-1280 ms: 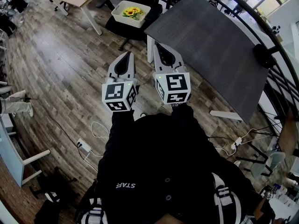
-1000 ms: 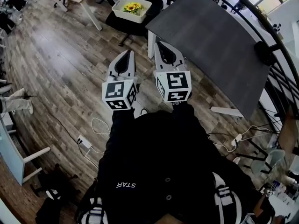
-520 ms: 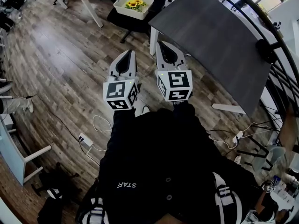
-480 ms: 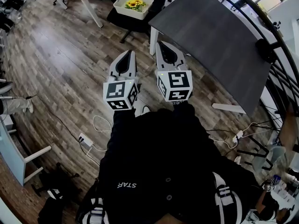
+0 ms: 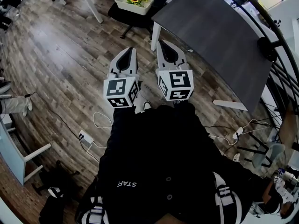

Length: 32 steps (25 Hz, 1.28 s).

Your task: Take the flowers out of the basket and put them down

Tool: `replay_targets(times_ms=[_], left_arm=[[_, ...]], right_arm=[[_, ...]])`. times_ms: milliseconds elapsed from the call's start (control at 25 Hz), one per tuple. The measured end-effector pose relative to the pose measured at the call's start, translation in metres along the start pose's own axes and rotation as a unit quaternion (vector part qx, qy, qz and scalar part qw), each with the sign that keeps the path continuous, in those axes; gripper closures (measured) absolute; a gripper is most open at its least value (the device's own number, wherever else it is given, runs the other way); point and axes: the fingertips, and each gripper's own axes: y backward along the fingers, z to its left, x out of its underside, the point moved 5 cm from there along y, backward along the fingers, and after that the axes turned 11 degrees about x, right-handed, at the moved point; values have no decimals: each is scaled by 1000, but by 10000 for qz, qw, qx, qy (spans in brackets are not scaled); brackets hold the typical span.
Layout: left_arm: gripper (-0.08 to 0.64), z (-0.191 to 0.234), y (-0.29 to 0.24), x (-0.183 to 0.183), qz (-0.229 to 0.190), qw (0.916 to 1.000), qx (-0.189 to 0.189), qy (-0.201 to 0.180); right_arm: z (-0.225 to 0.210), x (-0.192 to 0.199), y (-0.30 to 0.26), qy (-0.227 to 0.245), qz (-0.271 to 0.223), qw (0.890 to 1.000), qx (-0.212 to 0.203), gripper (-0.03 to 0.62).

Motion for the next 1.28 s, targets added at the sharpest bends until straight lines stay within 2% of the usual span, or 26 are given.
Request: replay_targets(times_ms=[520, 800, 1000, 1280], left_arm=[[560, 17, 8, 15, 126, 9999, -3, 97], [560, 35, -13, 25, 269, 9995, -9, 184], [560, 53, -46, 35, 396, 9989, -40, 263], [560, 111, -133, 25, 347, 9987, -212, 303]], right_arm=[[17, 17, -11, 156, 278, 9995, -28, 580], [13, 31, -37, 177, 423, 9989, -37, 580], [-3, 42, -77, 110, 547, 9984, -26, 580], [-36, 40, -182, 62, 587, 9982, -105, 580]])
